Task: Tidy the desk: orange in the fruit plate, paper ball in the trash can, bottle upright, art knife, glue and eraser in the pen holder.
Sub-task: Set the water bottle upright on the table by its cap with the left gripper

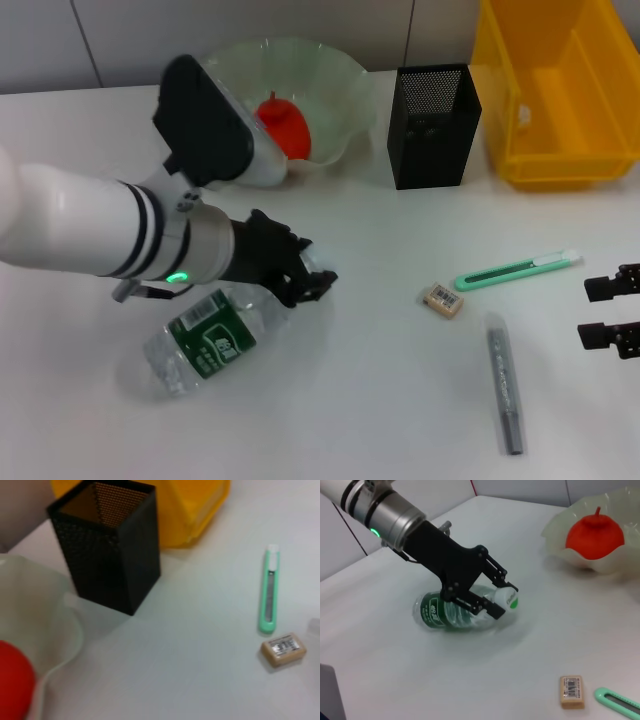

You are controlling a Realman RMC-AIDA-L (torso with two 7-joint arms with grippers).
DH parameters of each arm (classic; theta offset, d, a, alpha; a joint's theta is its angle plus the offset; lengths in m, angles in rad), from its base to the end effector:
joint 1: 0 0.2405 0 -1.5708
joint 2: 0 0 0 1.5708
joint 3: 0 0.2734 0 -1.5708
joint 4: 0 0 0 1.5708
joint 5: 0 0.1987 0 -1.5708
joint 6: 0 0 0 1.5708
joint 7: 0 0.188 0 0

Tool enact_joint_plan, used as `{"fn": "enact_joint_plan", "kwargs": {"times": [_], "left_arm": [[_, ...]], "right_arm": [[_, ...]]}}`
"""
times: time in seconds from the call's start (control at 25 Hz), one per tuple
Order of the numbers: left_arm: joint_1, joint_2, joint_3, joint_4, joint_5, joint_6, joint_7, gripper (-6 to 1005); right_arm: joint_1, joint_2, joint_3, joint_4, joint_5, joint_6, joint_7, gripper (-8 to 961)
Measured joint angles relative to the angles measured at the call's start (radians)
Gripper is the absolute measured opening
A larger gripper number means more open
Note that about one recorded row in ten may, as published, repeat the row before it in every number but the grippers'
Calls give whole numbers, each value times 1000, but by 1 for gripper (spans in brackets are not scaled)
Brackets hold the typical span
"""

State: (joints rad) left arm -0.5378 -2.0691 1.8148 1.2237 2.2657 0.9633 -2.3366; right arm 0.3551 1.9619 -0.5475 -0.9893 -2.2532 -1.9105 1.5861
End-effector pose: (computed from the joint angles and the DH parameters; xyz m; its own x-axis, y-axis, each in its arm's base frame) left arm -0.1708 0.3557 -0.1393 0.9525 0.3024 -0.0360 0.2740 -0.9026 -0.3319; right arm 0.3228 0.2740 0.0473 0.8051 -0.5217 -0.2823 -0.5722 -0.8085 -0.1377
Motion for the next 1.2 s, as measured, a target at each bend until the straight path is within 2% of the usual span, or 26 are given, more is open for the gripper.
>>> {"fn": "enact_joint_plan", "kwargs": {"times": [0.08, 0.24, 0.28, 0.64, 1.2], "left_arm": [[0, 0, 0, 0, 0, 0, 0, 437], [41, 0, -34, 66, 23, 23, -1, 437], [61, 1, -67, 93, 24, 40, 1, 437], [117, 2, -127, 184, 67, 81, 4, 437], [176, 1, -213, 310, 85, 144, 0, 437]], "right_arm": [[0, 0, 0, 0, 0, 0, 0, 725], [2, 0, 0, 0, 0, 1, 0, 725], [3, 0, 0, 0, 0, 1, 0, 725], [12, 0, 0, 0, 1, 2, 0, 724], [21, 0, 0, 0, 2, 11, 0, 724]]}}
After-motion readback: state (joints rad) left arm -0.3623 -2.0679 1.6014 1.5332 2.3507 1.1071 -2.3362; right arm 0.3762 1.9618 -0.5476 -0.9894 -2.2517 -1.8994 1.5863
